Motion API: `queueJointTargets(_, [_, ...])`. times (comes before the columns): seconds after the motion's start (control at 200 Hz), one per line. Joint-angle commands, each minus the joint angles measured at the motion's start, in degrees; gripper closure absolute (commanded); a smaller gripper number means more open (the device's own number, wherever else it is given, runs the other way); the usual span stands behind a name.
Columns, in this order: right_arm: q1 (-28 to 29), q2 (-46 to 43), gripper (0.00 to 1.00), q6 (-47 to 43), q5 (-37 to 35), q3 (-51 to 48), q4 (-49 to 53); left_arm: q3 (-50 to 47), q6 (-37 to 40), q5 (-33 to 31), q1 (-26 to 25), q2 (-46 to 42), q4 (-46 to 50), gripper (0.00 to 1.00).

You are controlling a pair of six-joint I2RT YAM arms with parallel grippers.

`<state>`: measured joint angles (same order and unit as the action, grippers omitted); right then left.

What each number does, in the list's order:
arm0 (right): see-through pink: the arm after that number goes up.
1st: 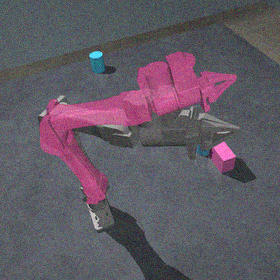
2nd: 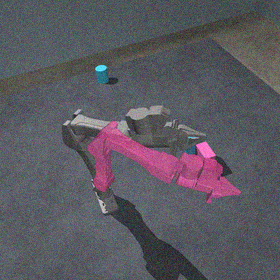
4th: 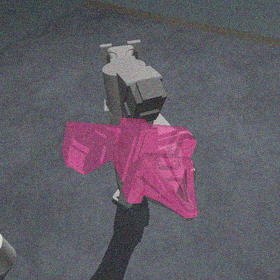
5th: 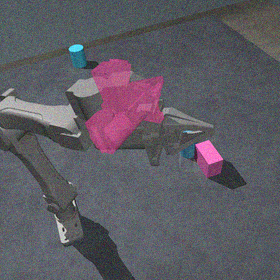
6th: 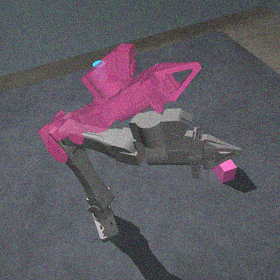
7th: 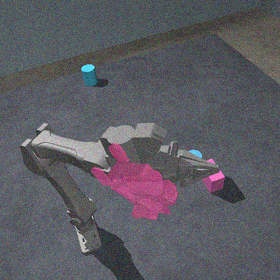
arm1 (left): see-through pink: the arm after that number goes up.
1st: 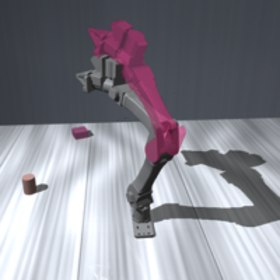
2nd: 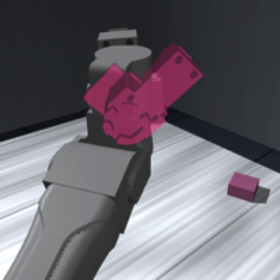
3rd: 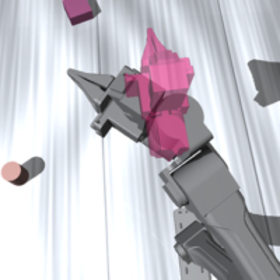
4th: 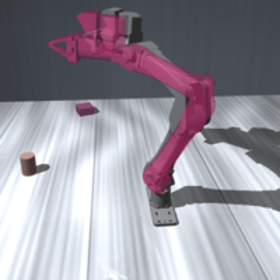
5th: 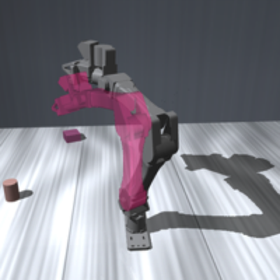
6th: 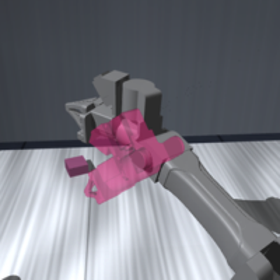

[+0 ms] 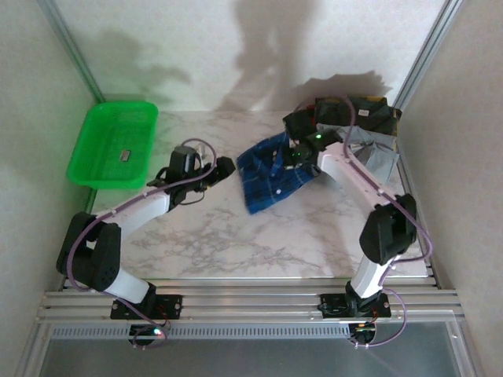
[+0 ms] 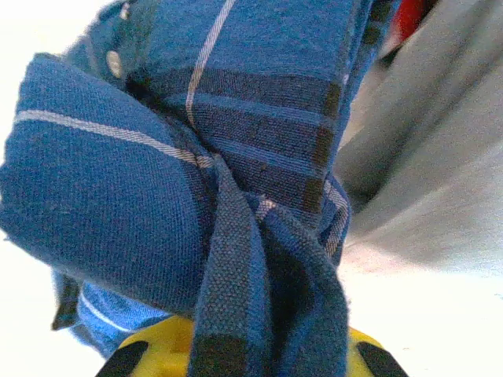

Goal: Fold and stack the long sleeve shirts

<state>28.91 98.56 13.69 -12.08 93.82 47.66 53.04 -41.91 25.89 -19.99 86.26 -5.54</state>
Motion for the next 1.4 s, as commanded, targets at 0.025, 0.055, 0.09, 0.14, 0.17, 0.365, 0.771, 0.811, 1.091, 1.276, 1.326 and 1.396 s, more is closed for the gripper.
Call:
queueJointTargets(0.025, [-3.1, -4.3, 1.0, -4.6, -9.2, 2.9, -1.8, 3.9, 2.2, 0.9, 0.5, 1.1, 1.2, 0.06])
queueJointTargets(0.055, [-3.9, -4.7, 1.0, -5.2, -8.7, 3.3, -2.6, 4.4, 2.2, 1.0, 0.6, 1.5, 0.8, 0.07])
queueJointTargets(0.09, [-4.9, -5.0, 1.0, -5.3, -7.9, 4.2, -3.0, 4.6, 2.2, 1.3, 0.7, 2.0, 0.5, 0.07])
queueJointTargets(0.14, [-6.0, -5.0, 1.0, -5.7, -6.8, 5.4, -3.6, 4.9, 2.3, 1.6, 0.8, 2.6, 0.3, 0.07])
queueJointTargets(0.17, [-6.6, -5.1, 1.0, -6.1, -6.4, 6.1, -3.9, 4.9, 2.3, 1.8, 0.9, 2.9, 0.3, 0.07])
queueJointTargets(0.365, [-8.8, -3.8, 1.0, -9.1, -6.1, 11.2, -4.2, 4.7, 3.9, 2.0, 1.4, 3.2, 1.1, 0.07])
queueJointTargets(0.771, [-20.4, -4.5, 1.0, -4.0, 0.6, 12.2, -4.4, 3.8, 5.7, 2.1, 2.7, 2.9, 2.4, 0.07])
queueJointTargets(0.811, [-22.2, -4.7, 1.0, -3.6, 1.4, 10.3, -5.2, 3.7, 5.8, 2.1, 2.7, 2.9, 2.5, 0.07])
queueJointTargets(1.091, [-33.9, 0.4, 1.0, -1.3, 6.0, 0.7, -14.2, 4.7, 8.7, 1.0, 2.9, 3.9, 6.7, 0.08])
queueJointTargets(1.276, [-38.0, 9.3, 0.92, -0.5, 5.6, 3.5, -16.9, 5.7, 9.7, -0.4, 3.0, 3.8, 10.3, 0.09])
queueJointTargets(1.326, [-38.8, 12.0, 0.82, -0.4, 4.6, 5.6, -16.1, 5.8, 9.6, -0.7, 3.2, 3.6, 10.9, 0.09])
queueJointTargets(1.396, [-39.8, 16.2, 0.56, 0.5, 4.0, 9.8, -13.5, 5.9, 9.2, -1.1, 3.2, 3.2, 11.2, 0.09])
